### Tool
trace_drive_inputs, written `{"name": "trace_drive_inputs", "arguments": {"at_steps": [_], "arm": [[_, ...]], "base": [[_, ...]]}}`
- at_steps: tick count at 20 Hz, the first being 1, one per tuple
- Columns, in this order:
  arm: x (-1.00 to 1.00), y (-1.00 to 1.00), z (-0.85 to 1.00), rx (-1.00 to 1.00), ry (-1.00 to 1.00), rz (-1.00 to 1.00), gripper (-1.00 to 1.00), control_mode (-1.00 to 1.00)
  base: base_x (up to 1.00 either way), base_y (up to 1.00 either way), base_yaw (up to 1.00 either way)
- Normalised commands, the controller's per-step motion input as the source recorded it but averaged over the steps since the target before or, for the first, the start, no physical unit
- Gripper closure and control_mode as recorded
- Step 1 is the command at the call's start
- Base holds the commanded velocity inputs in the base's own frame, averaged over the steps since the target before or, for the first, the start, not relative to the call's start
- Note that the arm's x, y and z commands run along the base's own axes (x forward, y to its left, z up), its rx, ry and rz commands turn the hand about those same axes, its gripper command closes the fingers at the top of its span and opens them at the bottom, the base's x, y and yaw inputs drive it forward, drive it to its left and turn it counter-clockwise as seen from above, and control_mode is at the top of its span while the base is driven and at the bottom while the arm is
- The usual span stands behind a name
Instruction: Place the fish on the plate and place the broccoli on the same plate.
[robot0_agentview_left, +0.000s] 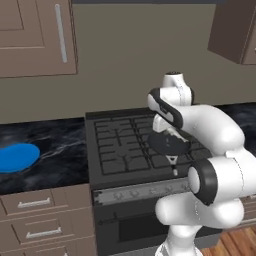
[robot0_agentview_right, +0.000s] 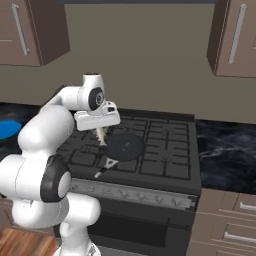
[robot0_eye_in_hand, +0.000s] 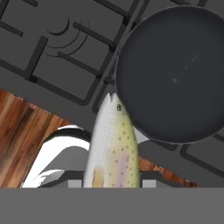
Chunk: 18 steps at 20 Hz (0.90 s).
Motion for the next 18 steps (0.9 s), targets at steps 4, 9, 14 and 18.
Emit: {"name": "trace_drive_inputs", "arguments": {"at_steps": [4, 9, 14, 18], "arm": [[0.00, 0.00, 0.00, 0.00, 0.00, 0.00, 1.00, 1.00], [0.00, 0.00, 0.00, 0.00, 0.00, 0.00, 1.00, 1.00], [0.00, 0.00, 0.00, 0.00, 0.00, 0.00, 1.00, 1.00], [0.00, 0.00, 0.00, 0.00, 0.00, 0.00, 1.00, 1.00]], "base": [[-0.03, 0.75, -0.01], [0.00, 0.71, -0.02], [0.00, 0.74, -0.05], [0.12, 0.76, -0.08]]}}
